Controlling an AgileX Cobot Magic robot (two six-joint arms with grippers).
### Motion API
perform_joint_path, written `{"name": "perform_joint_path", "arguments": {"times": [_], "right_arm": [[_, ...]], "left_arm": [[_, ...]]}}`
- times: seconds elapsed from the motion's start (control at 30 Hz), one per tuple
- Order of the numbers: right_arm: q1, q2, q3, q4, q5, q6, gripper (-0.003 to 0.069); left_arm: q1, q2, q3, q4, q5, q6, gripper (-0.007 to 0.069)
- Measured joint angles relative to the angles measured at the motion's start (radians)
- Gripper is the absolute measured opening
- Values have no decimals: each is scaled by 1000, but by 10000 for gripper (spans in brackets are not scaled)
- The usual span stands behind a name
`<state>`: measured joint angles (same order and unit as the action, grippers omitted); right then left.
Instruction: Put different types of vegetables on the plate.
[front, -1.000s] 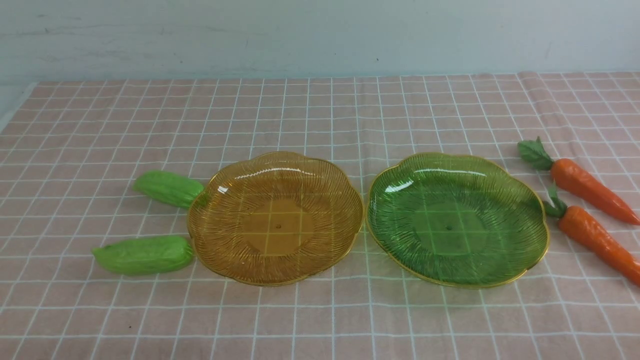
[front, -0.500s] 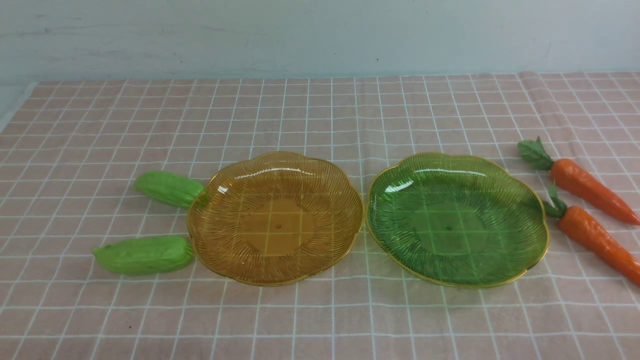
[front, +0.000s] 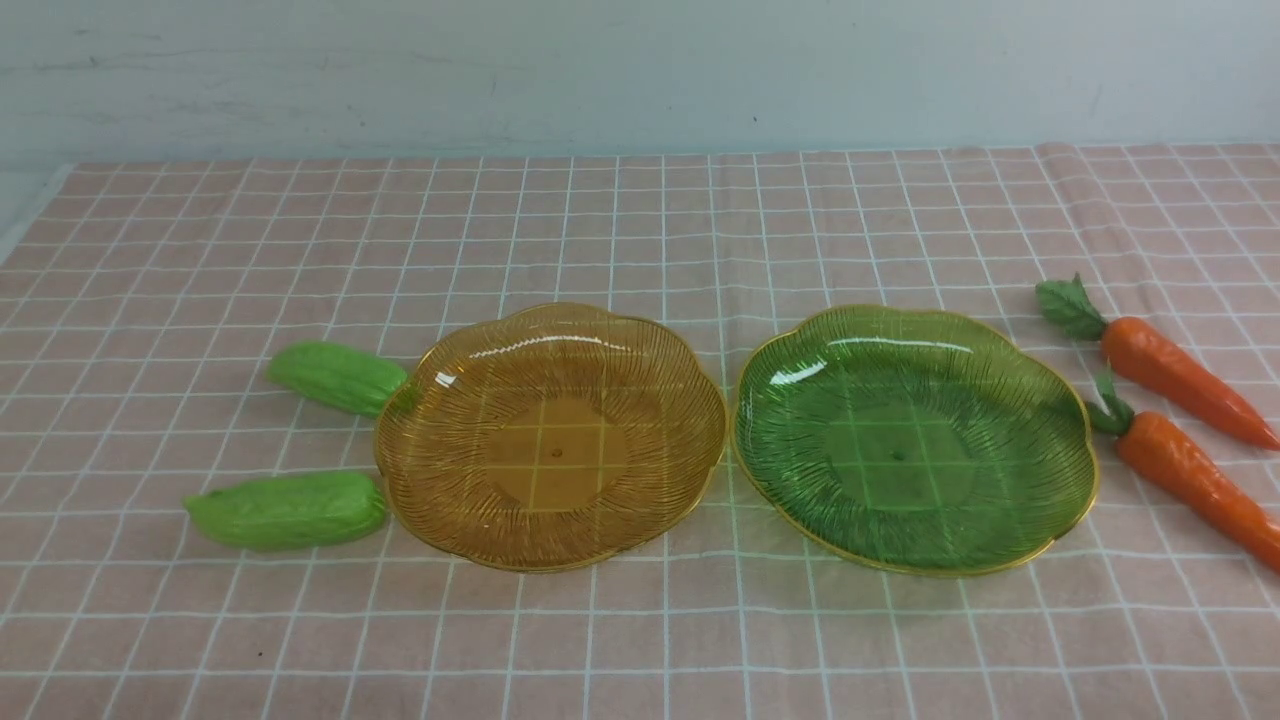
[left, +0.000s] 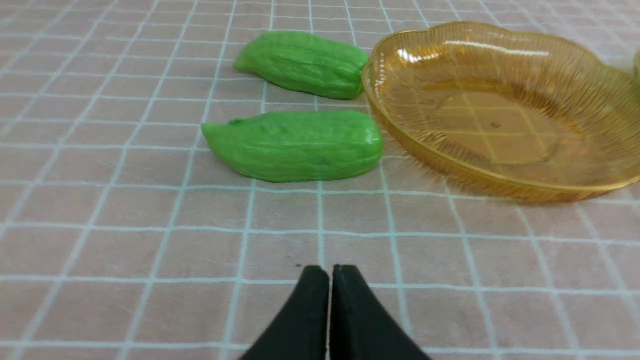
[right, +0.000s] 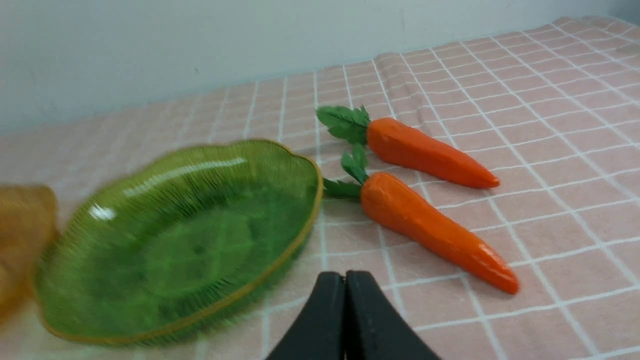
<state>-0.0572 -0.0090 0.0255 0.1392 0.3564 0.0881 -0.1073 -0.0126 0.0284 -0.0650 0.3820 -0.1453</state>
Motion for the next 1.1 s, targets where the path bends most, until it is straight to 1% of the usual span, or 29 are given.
{"name": "perform_joint_path", "arguments": {"times": [0.03, 0.07, 0.1, 0.13, 0.17, 0.23, 0.27, 0.33, 0.43, 0.53, 0.57, 0.6, 0.7, 0.73, 0.77, 0.8, 0.83, 0.87, 0.9, 0.93, 1.0, 1.03, 1.07, 1.1], "right_arm": [[0, 0, 0, 31, -10, 21, -15], [0, 0, 0, 122, -30, 68, -15], [0, 0, 0, 178, -39, 101, -15], [0, 0, 0, 269, -46, 148, -15], [0, 0, 0, 321, -50, 170, -15], [0, 0, 0, 389, -51, 191, -15], [0, 0, 0, 394, -51, 193, -15], [0, 0, 0, 438, -70, 204, -15], [0, 0, 0, 445, -93, 207, -15], [0, 0, 0, 450, -129, 207, -15], [0, 0, 1, 452, -175, 198, -15], [0, 0, 1, 452, -181, 196, -15], [0, 0, -64, 445, -200, 115, -15], [0, 7, -133, 423, -185, 52, -15], [0, 7, -144, 419, -185, 43, -15], [0, 46, -226, 378, -139, -35, -15], [0, 87, -284, 343, -87, -79, -15], [0, 139, -340, 311, -36, -109, -15], [0, 139, -340, 303, -21, -109, -15], [0, 227, -419, 239, 86, -140, -15], [0, 333, -468, 174, 182, -143, -15], [0, 533, -543, 75, 361, -115, -14], [0, 567, -554, 67, 372, -111, -14], [0, 651, -579, 29, 429, -88, -14]], "left_arm": [[0, 0, 0, -35, -1, -26, -3], [0, 0, 0, -138, -2, -102, -3], [0, 0, 0, -191, -3, -152, -3], [0, 0, 0, -302, -4, -228, -3], [0, 0, 0, -394, -5, -287, -3], [0, 0, 0, -502, -7, -340, -3], [0, 0, 0, -519, -7, -358, -3], [0, 0, 0, -728, -15, -436, -3], [0, 0, 0, -814, -26, -444, -3], [0, 0, 0, -846, -34, -443, -3], [0, 0, 0, -863, -44, -418, -3], [0, 0, 0, -863, -44, -418, -3], [0, 0, -73, -866, -30, -256, -3], [0, 0, -102, -866, -23, -215, -3], [0, 3, -109, -866, -23, -205, -3], [0, 24, -168, -865, -14, -137, -3], [0, 75, -213, -848, 17, -71, -3], [0, 119, -247, -823, 62, -31, -3], [0, 138, -256, -818, 70, -25, -3], [0, 203, -281, -779, 142, 3, -3], [0, 262, -298, -741, 198, 15, -3], [0, 400, -333, -642, 307, 28, -3], [0, 426, -339, -624, 336, 28, -3], [0, 511, -362, -563, 393, 34, -3]]}}
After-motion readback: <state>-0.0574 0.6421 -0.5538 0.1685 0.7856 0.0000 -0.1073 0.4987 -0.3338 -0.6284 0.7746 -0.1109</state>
